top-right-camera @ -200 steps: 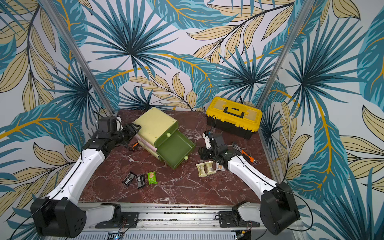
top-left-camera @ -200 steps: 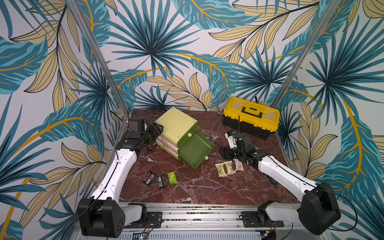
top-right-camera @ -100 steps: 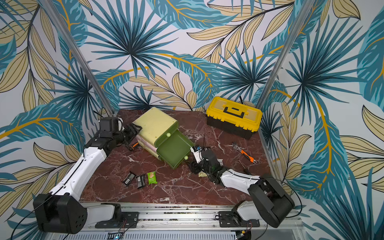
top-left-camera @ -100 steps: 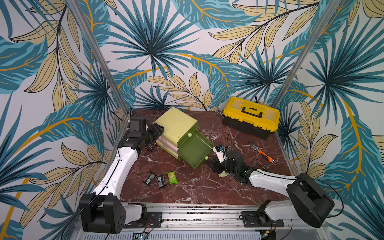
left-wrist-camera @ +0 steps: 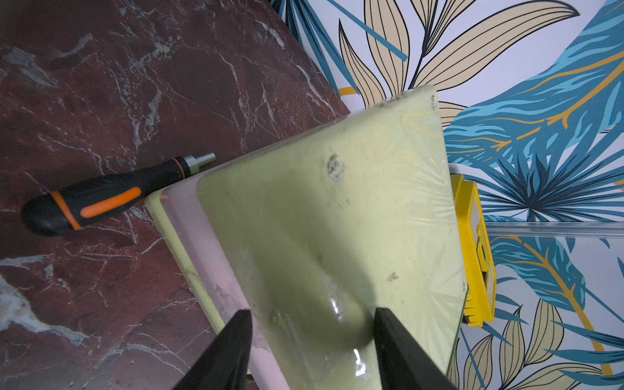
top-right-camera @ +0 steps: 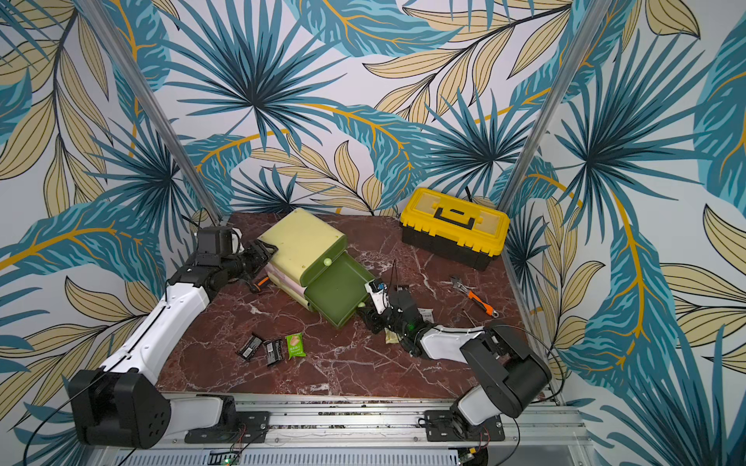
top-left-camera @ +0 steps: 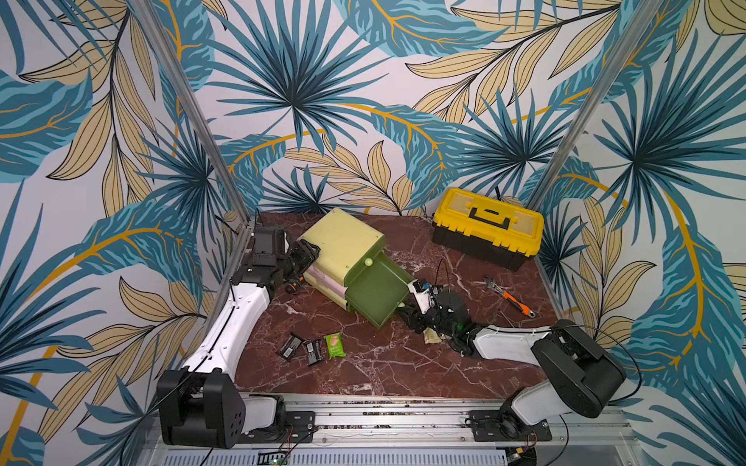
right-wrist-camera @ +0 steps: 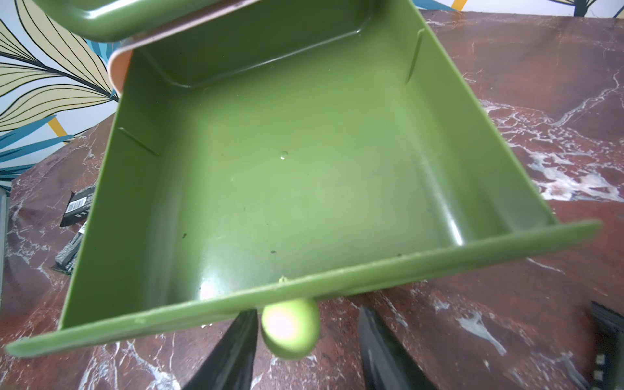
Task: Take the cookies out of the drawer
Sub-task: Close the drawer of the storage box.
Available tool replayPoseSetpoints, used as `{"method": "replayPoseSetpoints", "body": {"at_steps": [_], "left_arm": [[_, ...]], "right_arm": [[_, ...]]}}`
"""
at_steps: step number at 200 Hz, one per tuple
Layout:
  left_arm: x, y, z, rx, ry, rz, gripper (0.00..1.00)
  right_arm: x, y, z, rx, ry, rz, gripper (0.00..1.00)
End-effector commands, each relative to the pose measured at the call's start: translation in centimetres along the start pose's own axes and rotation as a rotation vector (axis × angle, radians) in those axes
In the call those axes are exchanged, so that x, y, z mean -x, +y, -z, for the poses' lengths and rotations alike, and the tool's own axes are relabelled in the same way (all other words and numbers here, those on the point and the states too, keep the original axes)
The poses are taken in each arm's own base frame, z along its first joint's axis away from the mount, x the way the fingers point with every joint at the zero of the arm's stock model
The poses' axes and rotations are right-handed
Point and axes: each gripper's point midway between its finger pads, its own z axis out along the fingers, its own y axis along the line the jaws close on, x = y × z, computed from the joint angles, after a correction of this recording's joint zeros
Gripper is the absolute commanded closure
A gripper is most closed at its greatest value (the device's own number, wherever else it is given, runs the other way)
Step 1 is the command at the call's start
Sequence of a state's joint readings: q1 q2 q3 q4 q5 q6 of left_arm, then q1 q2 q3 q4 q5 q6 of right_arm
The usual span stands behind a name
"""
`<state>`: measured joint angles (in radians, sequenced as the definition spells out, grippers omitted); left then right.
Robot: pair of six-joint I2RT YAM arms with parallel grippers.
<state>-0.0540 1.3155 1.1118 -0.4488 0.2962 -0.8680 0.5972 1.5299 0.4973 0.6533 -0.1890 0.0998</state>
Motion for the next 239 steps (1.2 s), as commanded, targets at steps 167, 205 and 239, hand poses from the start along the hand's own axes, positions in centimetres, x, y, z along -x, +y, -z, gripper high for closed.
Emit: {"method": "replayPoseSetpoints", "body": {"at_steps": [167, 205, 239], "left_arm": [[-1.8, 1.9, -1.0, 0.073, 0.089, -0.022, 0.43], [-1.9, 1.9, -1.0, 0.072, 0.094, -0.022, 0.44], [-1.9, 1.8, -1.0, 0.067, 0.096, -0.023, 0.44]], "right_arm": [[5.0, 1.7, -0.4, 0.054, -0.098, 0.103, 0.71], [6.2, 2.1, -2.4, 0.073, -0.106, 0.108, 0.72], [6.8, 2.7, -4.8, 0.092, -0.111, 0.105, 0.73]]}}
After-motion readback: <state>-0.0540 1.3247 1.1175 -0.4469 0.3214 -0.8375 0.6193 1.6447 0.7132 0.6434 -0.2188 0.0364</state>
